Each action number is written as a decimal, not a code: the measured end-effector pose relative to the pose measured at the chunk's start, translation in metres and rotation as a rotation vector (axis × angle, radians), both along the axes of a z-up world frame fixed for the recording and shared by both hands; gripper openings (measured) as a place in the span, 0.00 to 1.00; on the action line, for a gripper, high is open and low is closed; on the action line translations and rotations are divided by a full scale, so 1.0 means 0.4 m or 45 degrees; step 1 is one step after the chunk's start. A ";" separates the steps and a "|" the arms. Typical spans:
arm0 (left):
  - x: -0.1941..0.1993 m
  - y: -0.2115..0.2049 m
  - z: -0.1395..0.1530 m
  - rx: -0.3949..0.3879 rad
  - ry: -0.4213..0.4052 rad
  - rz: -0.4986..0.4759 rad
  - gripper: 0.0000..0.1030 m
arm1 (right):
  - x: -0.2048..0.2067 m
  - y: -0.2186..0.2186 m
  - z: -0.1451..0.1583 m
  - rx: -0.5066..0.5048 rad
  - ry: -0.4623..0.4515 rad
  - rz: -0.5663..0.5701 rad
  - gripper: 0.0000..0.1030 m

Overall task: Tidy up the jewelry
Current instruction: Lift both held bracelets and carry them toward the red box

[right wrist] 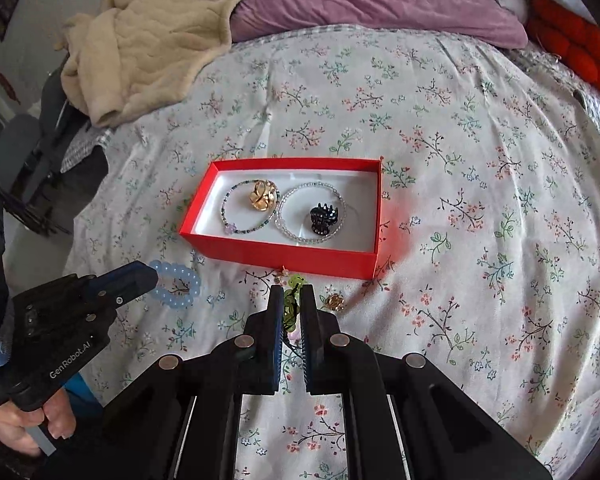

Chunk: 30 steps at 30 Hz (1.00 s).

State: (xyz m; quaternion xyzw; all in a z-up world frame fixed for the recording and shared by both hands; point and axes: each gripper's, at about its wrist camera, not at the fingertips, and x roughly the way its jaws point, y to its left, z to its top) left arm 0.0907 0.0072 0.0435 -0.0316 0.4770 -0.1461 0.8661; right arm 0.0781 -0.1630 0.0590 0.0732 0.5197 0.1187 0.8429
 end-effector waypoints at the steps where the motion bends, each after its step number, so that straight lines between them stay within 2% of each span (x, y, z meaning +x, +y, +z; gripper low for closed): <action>1: 0.001 -0.004 0.009 -0.009 -0.011 -0.002 0.09 | 0.002 -0.003 0.007 0.005 -0.010 -0.006 0.08; 11: 0.034 -0.074 0.103 -0.154 -0.119 -0.054 0.09 | 0.038 -0.046 0.040 0.076 -0.059 -0.090 0.08; 16: 0.078 -0.109 0.111 -0.224 -0.130 -0.063 0.09 | 0.062 -0.077 0.034 0.095 -0.048 -0.146 0.08; 21: 0.136 -0.116 0.086 -0.306 -0.110 -0.037 0.09 | 0.085 -0.108 0.033 0.105 -0.062 -0.180 0.08; 25: 0.186 -0.100 0.033 -0.295 -0.073 0.025 0.09 | 0.104 -0.118 0.038 0.106 -0.084 -0.178 0.08; 30: 0.220 -0.071 -0.016 -0.204 -0.052 0.101 0.09 | 0.125 -0.096 0.037 0.110 -0.096 -0.132 0.08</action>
